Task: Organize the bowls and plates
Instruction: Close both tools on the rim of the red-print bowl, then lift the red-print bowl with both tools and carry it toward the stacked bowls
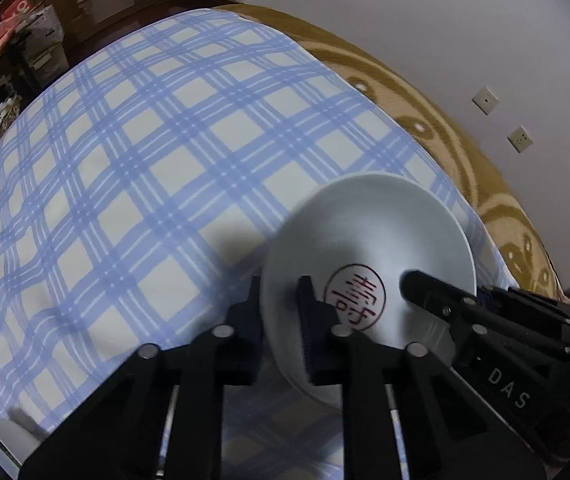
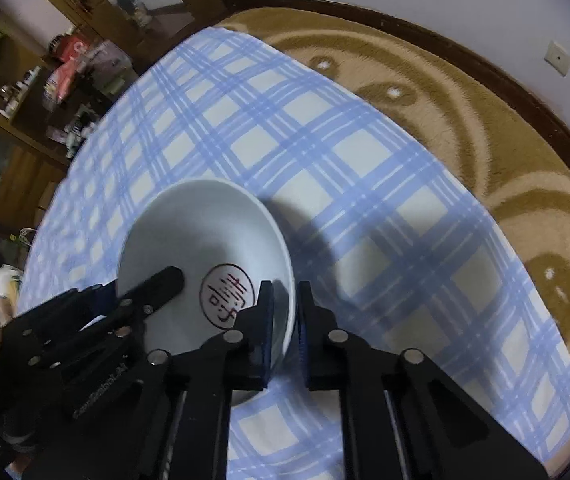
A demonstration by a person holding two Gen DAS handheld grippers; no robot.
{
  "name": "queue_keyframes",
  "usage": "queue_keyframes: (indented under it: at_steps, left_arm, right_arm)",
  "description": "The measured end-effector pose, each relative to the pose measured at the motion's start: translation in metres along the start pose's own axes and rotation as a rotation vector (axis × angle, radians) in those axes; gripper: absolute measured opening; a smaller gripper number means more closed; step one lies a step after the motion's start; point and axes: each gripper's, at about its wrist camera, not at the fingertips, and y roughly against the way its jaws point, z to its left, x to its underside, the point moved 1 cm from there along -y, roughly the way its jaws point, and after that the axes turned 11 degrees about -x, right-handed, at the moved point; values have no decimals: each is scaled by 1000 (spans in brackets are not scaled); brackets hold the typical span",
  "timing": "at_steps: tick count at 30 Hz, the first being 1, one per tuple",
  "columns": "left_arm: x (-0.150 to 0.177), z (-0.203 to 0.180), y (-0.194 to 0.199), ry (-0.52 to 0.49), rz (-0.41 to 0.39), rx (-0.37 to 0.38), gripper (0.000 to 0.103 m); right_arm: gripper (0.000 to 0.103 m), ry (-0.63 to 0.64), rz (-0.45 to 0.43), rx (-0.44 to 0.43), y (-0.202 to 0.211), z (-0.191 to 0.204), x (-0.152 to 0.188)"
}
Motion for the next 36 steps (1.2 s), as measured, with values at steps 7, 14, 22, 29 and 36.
queue_keyframes:
  at_steps: [7,14,22,29,36]
  left_arm:
    - [5,6,10,27,-4,4,16]
    - [5,13,22,40,-12,-1,16]
    - [10,22,37,50,-30,0,16]
    - [17,35,49,69,-31,-13,16]
    - [28,56,70,83,-50,-37,16]
  right_arm:
    - [11,-2,-26,-12,10,6,2]
    - [11,14,-48,-31,21,17,6]
    - [12,38,-70,-49,32,30,12]
    - [12,50,-74,-77,36,44,17]
    - [11,97,-81,-99,41,71,24]
